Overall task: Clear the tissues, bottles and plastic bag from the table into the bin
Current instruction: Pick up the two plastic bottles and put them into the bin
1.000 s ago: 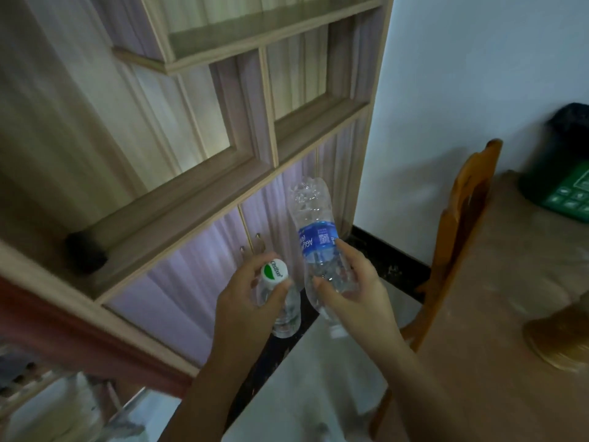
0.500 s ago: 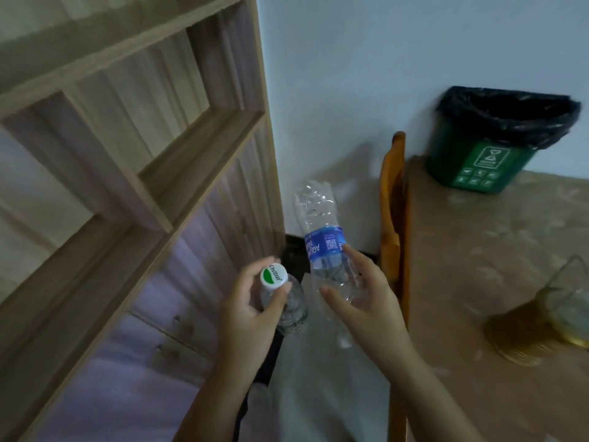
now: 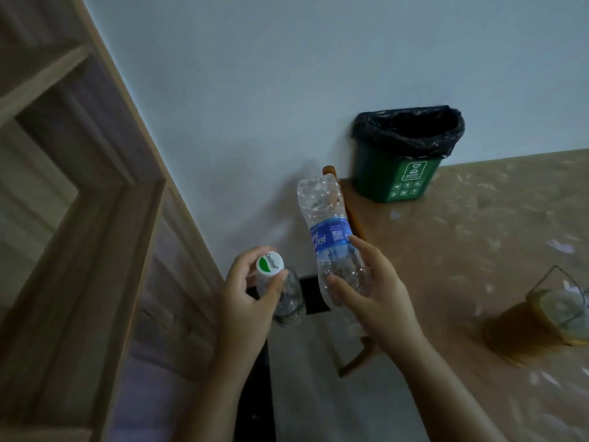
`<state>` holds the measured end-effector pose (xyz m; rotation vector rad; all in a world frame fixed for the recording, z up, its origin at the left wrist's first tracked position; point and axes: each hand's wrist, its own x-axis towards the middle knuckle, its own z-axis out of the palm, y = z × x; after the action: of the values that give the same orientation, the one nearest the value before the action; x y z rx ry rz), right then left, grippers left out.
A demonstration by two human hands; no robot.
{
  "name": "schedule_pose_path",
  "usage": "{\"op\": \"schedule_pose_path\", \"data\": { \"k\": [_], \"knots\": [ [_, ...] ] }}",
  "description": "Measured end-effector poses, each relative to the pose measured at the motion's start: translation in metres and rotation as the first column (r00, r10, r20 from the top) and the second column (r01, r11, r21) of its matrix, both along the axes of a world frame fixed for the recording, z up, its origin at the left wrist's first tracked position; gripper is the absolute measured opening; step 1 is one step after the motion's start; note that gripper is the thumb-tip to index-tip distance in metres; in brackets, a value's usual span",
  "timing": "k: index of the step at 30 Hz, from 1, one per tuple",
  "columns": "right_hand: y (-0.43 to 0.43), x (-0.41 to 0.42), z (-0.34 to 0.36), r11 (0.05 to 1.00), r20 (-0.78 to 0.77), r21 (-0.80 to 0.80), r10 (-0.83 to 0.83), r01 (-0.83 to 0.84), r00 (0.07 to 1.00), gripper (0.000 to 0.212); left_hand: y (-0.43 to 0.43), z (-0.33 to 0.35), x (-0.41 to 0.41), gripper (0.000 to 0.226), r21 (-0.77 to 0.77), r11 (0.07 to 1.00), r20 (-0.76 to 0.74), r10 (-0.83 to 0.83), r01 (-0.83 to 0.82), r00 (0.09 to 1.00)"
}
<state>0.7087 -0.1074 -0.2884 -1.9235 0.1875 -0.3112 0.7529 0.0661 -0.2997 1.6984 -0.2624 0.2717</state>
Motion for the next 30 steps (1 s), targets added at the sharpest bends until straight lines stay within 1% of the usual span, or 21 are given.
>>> {"op": "schedule_pose_path", "data": {
  "k": [3, 6, 9, 13, 16, 19, 23, 27, 30],
  "knots": [
    [-0.01, 0.028, 0.001, 0.997, 0.007, -0.019, -0.07, 0.07, 0.998, 0.063, -0.009, 0.001, 0.032, 0.032, -0.011, 0.999, -0.003, -0.049, 0.049, 0.999],
    [-0.021, 0.061, 0.002, 0.992, 0.026, -0.007, -0.129, 0.129, 0.991, 0.06, -0.021, 0.006, 0.069, 0.032, 0.011, 0.995, 0.029, -0.096, 0.096, 0.995],
    [-0.035, 0.098, 0.004, 0.983, 0.049, -0.03, -0.177, 0.179, 0.983, 0.061, -0.033, 0.012, 0.113, 0.032, 0.027, 0.993, 0.058, -0.12, 0.119, 0.991],
    [-0.058, 0.151, 0.017, 0.984, 0.072, -0.017, -0.175, 0.176, 0.982, 0.061, -0.054, 0.033, 0.17, 0.032, 0.015, 0.992, 0.079, -0.125, 0.124, 0.989],
    [-0.075, 0.187, 0.032, 0.981, 0.095, -0.036, -0.187, 0.191, 0.978, 0.06, -0.072, 0.052, 0.206, 0.034, 0.028, 0.989, 0.114, -0.145, 0.143, 0.983],
    [-0.09, 0.217, 0.039, 0.976, 0.131, -0.046, -0.204, 0.211, 0.97, 0.062, -0.091, 0.065, 0.236, 0.034, 0.01, 0.986, 0.132, -0.164, 0.164, 0.978],
    [-0.105, 0.243, 0.04, 0.956, 0.129, -0.065, -0.277, 0.286, 0.952, 0.063, -0.114, 0.074, 0.267, 0.028, 0.03, 0.971, 0.156, -0.238, 0.236, 0.959],
    [-0.116, 0.266, 0.041, 0.922, 0.134, -0.06, -0.372, 0.382, 0.918, 0.061, -0.133, 0.074, 0.305, 0.031, -0.046, 0.942, 0.143, -0.323, 0.333, 0.935],
    [-0.124, 0.283, 0.04, 0.868, 0.132, -0.08, -0.478, 0.49, 0.868, 0.062, -0.15, 0.073, 0.336, 0.031, -0.055, 0.893, 0.099, -0.44, 0.446, 0.893]
  ]
}}
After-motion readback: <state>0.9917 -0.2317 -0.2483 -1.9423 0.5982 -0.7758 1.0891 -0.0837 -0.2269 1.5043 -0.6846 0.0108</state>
